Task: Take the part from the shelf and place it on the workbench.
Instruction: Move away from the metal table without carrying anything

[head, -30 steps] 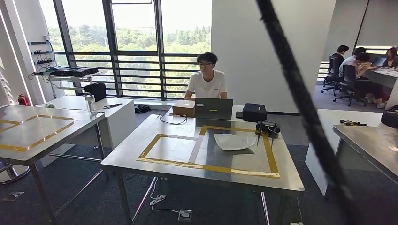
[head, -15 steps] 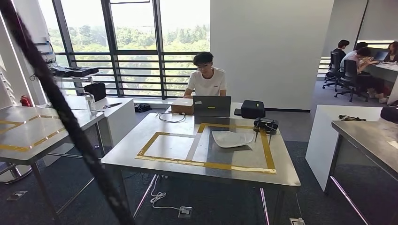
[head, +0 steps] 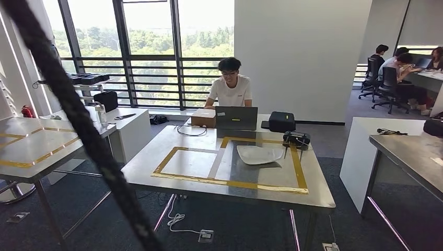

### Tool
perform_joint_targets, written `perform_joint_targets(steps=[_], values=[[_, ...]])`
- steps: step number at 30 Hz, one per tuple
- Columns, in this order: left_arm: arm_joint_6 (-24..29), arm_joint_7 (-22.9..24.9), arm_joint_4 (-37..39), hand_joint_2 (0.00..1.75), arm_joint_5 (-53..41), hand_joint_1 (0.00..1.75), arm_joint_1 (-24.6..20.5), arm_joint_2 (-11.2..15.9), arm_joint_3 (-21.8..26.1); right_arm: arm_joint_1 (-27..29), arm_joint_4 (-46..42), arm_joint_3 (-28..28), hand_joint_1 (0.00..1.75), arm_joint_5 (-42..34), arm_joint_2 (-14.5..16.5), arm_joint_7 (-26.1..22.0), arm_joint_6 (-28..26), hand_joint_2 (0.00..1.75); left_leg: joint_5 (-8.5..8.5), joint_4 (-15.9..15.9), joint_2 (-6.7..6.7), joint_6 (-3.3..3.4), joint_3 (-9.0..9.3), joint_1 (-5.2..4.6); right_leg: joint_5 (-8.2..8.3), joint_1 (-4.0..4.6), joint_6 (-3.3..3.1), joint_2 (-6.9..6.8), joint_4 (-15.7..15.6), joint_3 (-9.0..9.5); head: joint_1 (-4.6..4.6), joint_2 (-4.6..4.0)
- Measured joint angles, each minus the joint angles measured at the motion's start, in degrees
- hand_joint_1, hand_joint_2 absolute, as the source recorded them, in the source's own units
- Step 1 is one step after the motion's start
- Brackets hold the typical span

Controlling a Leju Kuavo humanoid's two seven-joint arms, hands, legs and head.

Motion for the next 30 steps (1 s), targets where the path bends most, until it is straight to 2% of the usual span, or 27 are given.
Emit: perform_joint_targets(steps=[13, 17, 30], values=[[-3.8, 6.9, -2.4, 1.75, 12.0, 0.00, 3.5, 0.9, -16.9, 1.1, 15.2, 7.1, 0.00, -6.2, 2.4, 3.8, 1.4, 1.75, 0.00, 0.0, 0.00, 0.00, -0.03, 0.01, -0.01, 0.01, 0.00, 0.01, 0.0, -0.07, 0.00, 0.00], [-5.0, 9.0, -3.2, 0.00, 15.9, 0.00, 4.5, 1.2, -22.1, 1.4, 20.1, 9.4, 0.00, -8.2, 3.0, 5.1, 1.8, 0.00, -0.01, 0.0, 0.01, 0.00, -0.04, 0.02, -0.04, 0.01, 0.03, 0.01, 0.0, -0.07, 0.00, 0.00], [-9.0, 16.1, -5.7, 0.00, 28.2, 0.00, 8.2, 2.0, -39.6, 2.3, 36.2, 16.5, 0.00, -14.6, 4.9, 9.1, 3.2, 0.00, -0.03, 0.0, 0.02, -0.01, -0.09, 0.01, -0.08, -0.01, 0.02, 0.01, 0.0, -0.12, 0.00, 0.00]])
